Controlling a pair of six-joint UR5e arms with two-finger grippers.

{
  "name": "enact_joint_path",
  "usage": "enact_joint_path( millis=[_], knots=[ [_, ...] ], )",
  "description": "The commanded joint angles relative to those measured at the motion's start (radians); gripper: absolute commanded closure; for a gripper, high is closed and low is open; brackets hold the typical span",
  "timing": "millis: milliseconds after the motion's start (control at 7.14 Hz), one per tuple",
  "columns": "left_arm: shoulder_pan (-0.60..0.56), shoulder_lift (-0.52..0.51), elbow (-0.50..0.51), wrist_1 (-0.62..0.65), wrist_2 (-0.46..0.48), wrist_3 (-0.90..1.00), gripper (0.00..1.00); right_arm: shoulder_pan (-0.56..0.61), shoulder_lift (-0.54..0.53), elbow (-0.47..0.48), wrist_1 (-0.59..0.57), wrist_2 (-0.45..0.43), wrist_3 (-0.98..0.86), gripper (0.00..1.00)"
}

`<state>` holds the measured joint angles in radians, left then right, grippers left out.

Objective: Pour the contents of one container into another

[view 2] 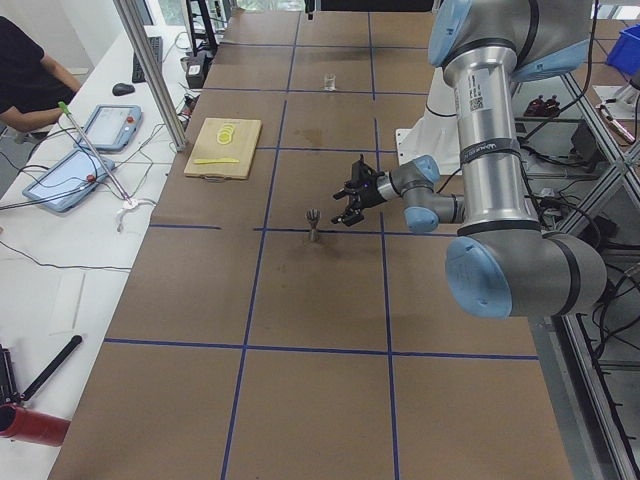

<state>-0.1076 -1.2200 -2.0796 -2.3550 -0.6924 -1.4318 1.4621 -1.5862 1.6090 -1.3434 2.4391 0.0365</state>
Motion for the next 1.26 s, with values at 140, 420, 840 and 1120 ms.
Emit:
enact_joint_path(
  millis=[140,420,840,1120],
  knots=[
    [0.037,-0.131,0.187,-0.004,0.178,-0.088,0.01,0.000,0.003,0.002,0.001,0.000,-0.001,0.00],
    [0.037,-0.167,0.239,-0.006,0.211,-0.091,0.02,0.000,0.005,0.000,0.003,0.000,-0.001,0.00],
    [0.039,-0.260,0.373,-0.009,0.258,-0.091,0.05,0.000,0.008,0.000,0.003,0.000,-0.001,0.00],
    [0.033,-0.270,0.377,-0.009,0.258,-0.082,0.08,0.000,0.008,0.002,0.003,-0.003,-0.001,0.00]
  ],
)
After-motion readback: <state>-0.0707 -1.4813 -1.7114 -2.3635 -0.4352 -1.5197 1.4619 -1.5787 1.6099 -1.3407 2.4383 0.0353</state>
